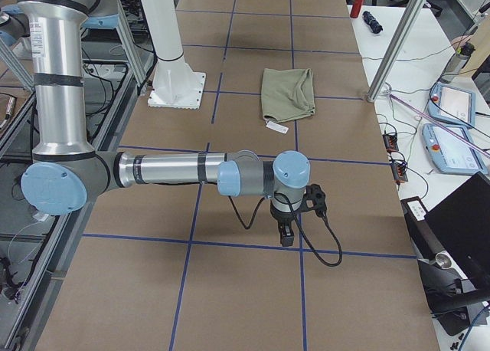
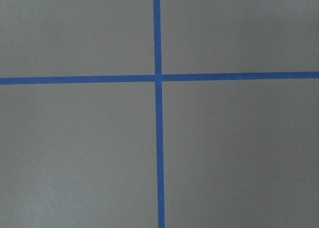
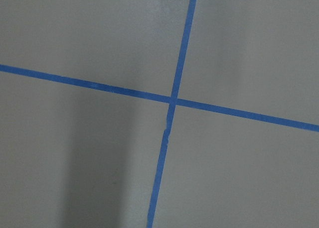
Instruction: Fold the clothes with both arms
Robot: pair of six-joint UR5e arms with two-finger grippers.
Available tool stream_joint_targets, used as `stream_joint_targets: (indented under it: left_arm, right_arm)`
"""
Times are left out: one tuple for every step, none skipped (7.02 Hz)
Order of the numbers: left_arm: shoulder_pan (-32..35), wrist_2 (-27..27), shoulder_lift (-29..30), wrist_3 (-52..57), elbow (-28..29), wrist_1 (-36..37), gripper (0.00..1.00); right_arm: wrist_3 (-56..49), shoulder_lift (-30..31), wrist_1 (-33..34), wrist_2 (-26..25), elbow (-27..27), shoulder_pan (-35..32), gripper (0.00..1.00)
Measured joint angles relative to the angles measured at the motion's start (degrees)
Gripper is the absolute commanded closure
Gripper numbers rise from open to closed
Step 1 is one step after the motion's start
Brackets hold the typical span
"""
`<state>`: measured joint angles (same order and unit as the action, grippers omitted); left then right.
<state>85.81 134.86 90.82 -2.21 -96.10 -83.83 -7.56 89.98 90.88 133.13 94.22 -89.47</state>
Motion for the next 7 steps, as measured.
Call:
stream_joint_targets:
  left_arm:
    - [0.0,0.0,0.0,0.1,0.0,0.1,0.00]
    - [-0.1,-0.1,-0.1,0.1,0.1,0.3,0.00]
    - [-0.1,-0.1,-0.1,0.1,0.2,0.4,0.00]
    - [-0.1,-0.1,-0.1,0.1,0.3,0.7,0.00]
    - [-0.2,-0.3,0.0,0.1,0.2,1.0,0.00]
    - [-0.3,-1.1,0.0,0.1,0.1,1.1,0.00]
    - [-0.6,-2.0,0.1,0.2,0.0,1.2,0.00]
  right_arm:
    - [0.0,-0.1,0.0,0.3,0.0,0.0,0.00]
    - [0.0,-0.2,0.0,0.5,0.0,0.0,0.00]
    - [0.0,-0.3,0.0,0.6,0.0,0.0,0.00]
    - [0.0,-0.5,0.1,0.6,0.0,0.0,0.00]
    - [0.0,-0.5,0.1,0.6,0.0,0.0,0.00]
    - [0.0,-0.6,0.1,0.6,0.0,0.0,0.00]
    - [0.0,-0.6,0.1,0.7,0.0,0.1,0.00]
